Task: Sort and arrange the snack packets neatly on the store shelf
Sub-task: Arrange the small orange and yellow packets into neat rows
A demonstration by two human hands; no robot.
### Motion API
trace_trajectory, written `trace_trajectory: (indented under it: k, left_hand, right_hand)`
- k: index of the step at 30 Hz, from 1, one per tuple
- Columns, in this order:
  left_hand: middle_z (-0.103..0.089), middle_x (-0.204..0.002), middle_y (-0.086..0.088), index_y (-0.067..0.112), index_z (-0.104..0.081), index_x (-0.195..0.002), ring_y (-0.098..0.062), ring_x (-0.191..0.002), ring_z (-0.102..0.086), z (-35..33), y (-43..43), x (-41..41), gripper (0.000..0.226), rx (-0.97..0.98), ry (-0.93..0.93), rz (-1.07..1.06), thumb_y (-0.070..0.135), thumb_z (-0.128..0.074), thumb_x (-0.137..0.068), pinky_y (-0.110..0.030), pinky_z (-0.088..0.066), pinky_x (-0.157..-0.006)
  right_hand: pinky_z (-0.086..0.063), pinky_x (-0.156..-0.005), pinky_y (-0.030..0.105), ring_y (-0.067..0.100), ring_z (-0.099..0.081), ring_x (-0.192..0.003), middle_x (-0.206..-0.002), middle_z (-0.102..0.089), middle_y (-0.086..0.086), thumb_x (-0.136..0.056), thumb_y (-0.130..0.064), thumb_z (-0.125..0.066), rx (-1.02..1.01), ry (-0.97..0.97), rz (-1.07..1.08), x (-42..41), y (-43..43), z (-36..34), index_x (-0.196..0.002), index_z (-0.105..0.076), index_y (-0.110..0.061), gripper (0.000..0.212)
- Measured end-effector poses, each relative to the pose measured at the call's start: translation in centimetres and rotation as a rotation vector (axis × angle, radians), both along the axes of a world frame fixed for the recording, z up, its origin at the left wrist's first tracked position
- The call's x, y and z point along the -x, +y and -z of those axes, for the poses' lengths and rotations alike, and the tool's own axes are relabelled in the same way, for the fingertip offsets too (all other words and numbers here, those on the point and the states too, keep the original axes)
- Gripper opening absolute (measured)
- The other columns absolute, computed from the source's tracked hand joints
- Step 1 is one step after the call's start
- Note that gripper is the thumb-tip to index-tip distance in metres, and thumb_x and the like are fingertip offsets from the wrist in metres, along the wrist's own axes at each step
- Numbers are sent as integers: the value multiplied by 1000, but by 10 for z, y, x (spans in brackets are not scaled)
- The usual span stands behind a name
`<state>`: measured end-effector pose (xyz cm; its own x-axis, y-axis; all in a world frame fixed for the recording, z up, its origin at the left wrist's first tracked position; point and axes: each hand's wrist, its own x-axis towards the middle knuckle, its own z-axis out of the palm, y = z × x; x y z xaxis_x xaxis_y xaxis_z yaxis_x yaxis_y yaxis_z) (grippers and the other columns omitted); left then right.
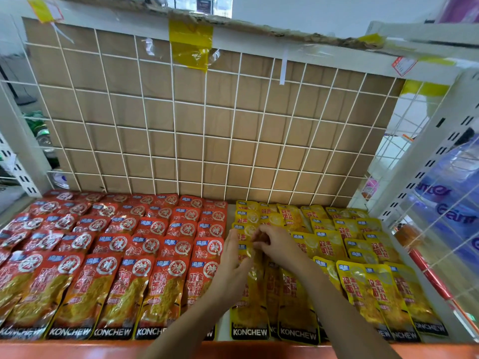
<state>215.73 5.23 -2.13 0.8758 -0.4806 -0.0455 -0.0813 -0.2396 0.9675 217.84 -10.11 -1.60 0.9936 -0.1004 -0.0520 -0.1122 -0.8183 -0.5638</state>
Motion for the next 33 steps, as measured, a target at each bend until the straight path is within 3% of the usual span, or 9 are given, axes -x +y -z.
trace_trajectory:
  k: [6,11,15,18,21,24,28,31,33]
  left_hand:
    - [-35,-136,11,24,-23,-143,-10,-130,-29,-12,-14,-10,54,140,188,-143,6,-40,-94,-31,-27,-109]
    - [-38,-118,10,17,-23,-146,-7,-112,-35,-21,-20,-12,56,159,268,-140,3,-39,-94,-24,-31,-93]
    - [-28,-149,0,18,-13,-149,-16,-136,-26,-14,-20,-15,63,116,288,-164,7,-41,-94,-32,-25,-108]
    - [-22,-152,1,18,-10,-150,-17,-139,-22,-16,-21,-15,65,129,285,-177,8,-41,-93,-35,-22,-111]
    - [-35,-137,7,15,-17,-148,-8,-120,-37,-20,-21,-15,59,133,279,-159,5,-39,-94,-23,-32,-100]
    - [-44,-110,16,12,-25,-144,7,-86,-41,-23,-22,-13,53,150,268,-140,1,-38,-94,-6,-36,-72]
    - [-36,-132,11,19,-32,-134,-3,-116,-40,-10,-23,-19,44,104,286,-165,8,-43,-92,-20,-35,-97]
    - [-31,-147,0,23,-21,-147,-19,-134,-32,0,-24,-24,66,97,278,-176,20,-50,-87,-43,-32,-111]
    - [-27,-149,2,26,-17,-148,-20,-136,-28,5,-25,-26,69,90,278,-178,22,-50,-88,-46,-29,-112]
  right_hand:
    - [-42,-72,20,10,-55,-84,-101,-63,-2,-85,-25,-65,15,-57,108,5,3,0,-114,-59,-17,30]
    - [-39,-71,22,12,-54,-82,-88,-59,-3,-85,-28,-65,8,-41,151,0,3,3,-129,-51,-17,48]
    - [-37,-71,20,8,-49,-80,-84,-53,-6,-86,-28,-63,23,5,105,-7,1,1,-137,-42,-21,56]
    - [-37,-71,20,9,-49,-80,-84,-54,-5,-86,-28,-63,40,34,73,-11,0,-1,-139,-40,-22,57]
    - [-36,-70,20,10,-49,-79,-75,-49,-8,-86,-26,-64,38,39,67,-11,-1,-2,-139,-40,-22,58]
    - [-37,-70,20,9,-49,-78,-69,-43,-13,-85,-25,-65,43,32,65,-11,0,-2,-138,-41,-22,58]
    - [-35,-61,15,4,-47,-68,-68,-43,-15,-84,-24,-66,28,22,65,-10,0,-2,-136,-43,-21,56]
    - [-32,-53,8,-4,-41,-60,-68,-44,-16,-83,-22,-67,-5,13,71,-9,0,0,-133,-45,-20,55]
    - [-32,-54,8,-4,-42,-60,-68,-45,-15,-83,-21,-67,-23,17,75,-9,0,1,-134,-44,-20,55]
